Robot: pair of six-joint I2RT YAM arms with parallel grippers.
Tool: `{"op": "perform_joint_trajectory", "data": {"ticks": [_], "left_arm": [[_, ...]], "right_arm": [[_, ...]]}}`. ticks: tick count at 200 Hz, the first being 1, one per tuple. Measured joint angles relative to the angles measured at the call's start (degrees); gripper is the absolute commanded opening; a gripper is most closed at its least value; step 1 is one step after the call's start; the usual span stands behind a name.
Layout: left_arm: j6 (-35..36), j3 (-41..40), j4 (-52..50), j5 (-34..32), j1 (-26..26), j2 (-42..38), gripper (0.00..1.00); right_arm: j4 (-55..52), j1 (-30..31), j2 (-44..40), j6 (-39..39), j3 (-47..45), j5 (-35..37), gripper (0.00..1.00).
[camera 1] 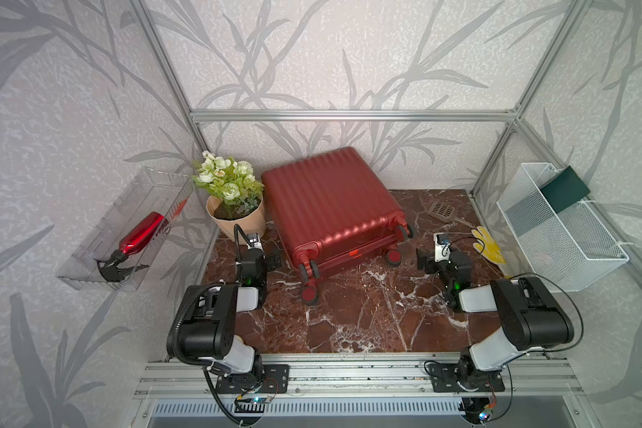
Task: Open the suitcase zippers
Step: Adjust the suitcase at the center of the board.
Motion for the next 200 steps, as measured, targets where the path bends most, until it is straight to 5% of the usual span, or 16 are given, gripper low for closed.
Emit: {"op": "perform_joint_trajectory", "data": {"ticks": [138,166,200], "left_arm": [[0.37,-0.35,-1.09,-1.01,-0.74,-2.82,0.99],[0.81,0.90,-10.93,-3.32,-2.82,-17.20,0.99],[0.76,9.38,-24.79,-6.73,-8.11,-35.04,0.99]], "right_arm": [[8.83,-0.04,-1.57,0.31,-6.88,0.15,0.99],[-0.52,3.10,-20.70,-0.98,-9.51,4.92,0.99],[-19.71,10.62,-49.31,-2.27,-1.31,9.70,0.99]]}}
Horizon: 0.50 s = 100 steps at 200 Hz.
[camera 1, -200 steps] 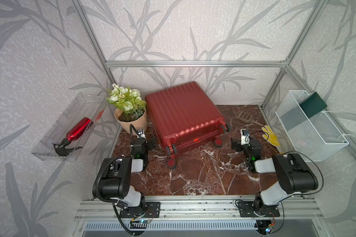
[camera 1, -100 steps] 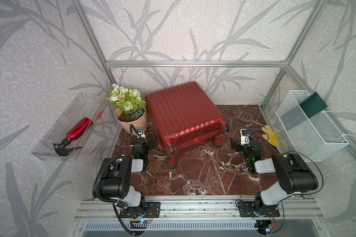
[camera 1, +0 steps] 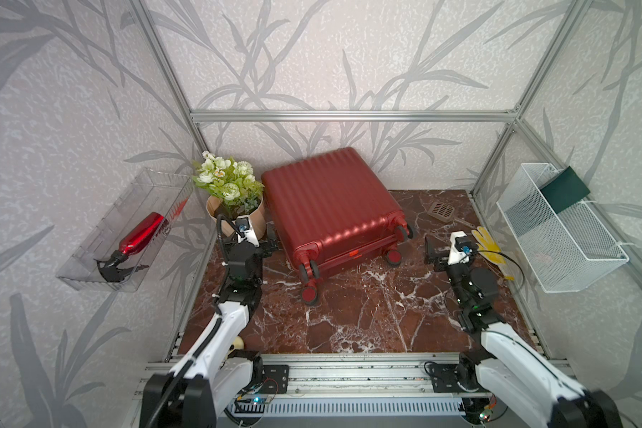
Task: Open the suitcase zippers
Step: Adjust the suitcase at the center of the board.
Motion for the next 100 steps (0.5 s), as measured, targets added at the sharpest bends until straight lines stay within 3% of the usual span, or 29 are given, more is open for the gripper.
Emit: {"op": "perform_joint_trajectory", "data": {"ticks": [16,30,61,78,100], "left_arm": [[-0.48,4.35,-7.13,-1.75,-4.42,-5.97,0.99],[-1.66,7.65,-13.84,-2.45,-8.20,-9.31,0.99],[-10.08,19.06,-35.58,-5.16,-13.70,-10.36,0.99],[-13.25,22.01,-42.62,-5.75,-13.62,-10.16,0.99],[-15.21,20.37,-49.03,-1.66,-12.83,-10.34,0.99]], "right_arm": [[-9.84,5.25,-8.00,0.20,5.75,2.45,0.99],[-18.47,12.76,-8.72,0.17,12.98,4.94,0.99],[-39.06,34.45,7.10,-0.33,38.64,15.76,0.99],[-47.39,38.18,16.06,0.46,49.66,15.15,0.99],[-55.78,36.83,23.85,4.90,56.17,9.31,0.99]]}}
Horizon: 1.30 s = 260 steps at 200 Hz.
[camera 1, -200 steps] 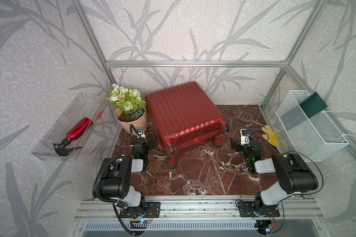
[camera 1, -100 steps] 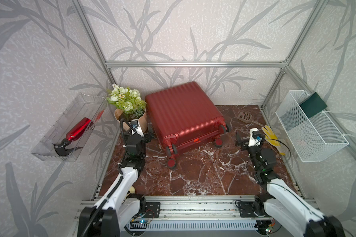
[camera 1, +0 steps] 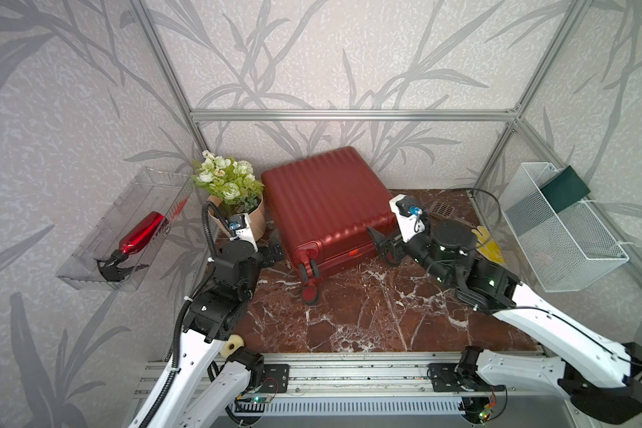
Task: Open the suitcase zippers
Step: Adjust the suitcase at the center of the board.
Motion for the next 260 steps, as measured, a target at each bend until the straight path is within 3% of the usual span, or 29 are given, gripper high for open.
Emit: {"op": "perform_joint_trajectory", "data": {"ticks": [25,64,82,105,125,145,172,180,195,226,260], "left_arm": [[-2.93,-4.87,-2.43,6.47,2.19,0.44,0.99],[-10.29,-12.44,1.14,21.11,15.10,3.63,0.99],[-11.93,-12.72,6.45,30.08,15.80,8.37,0.94],[-12.79,-12.50,10.38,35.65,15.63,14.16,0.90],[-11.87,-10.03,10.97,38.14,11.15,18.01,0.90],[-7.98,-4.11,7.39,38.36,2.51,23.30,0.86],[-2.43,-0.39,9.05,37.33,-6.29,26.29,0.74],[-1.51,-2.29,11.87,36.63,-7.15,24.79,0.67],[-0.31,-9.40,19.71,34.99,-7.78,20.44,0.63],[3.65,-25.31,35.43,31.17,-13.00,15.93,0.68],[8.72,-29.46,47.30,30.69,-21.70,19.32,0.69]], "right_arm": [[-7.30,-4.39,10.47,5.49,9.99,-9.94,0.99],[-11.52,-7.32,18.53,10.43,12.92,-20.81,1.00],[-13.94,-8.04,19.87,11.43,13.07,-23.19,0.99],[-16.26,-10.01,20.00,11.85,13.60,-24.83,0.98],[-17.18,-11.67,20.00,11.80,14.12,-24.98,0.98],[-17.35,-13.35,20.00,11.82,14.27,-25.27,0.97],[-18.03,-15.67,20.06,12.00,15.15,-27.61,0.92],[-17.73,-16.33,20.09,12.09,15.32,-28.33,0.91],[-16.72,-17.59,20.09,12.44,15.39,-29.86,0.88],[-13.44,-19.93,20.15,13.84,14.53,-33.09,0.84],[-11.10,-21.22,19.54,15.43,10.80,-34.14,0.83]]}}
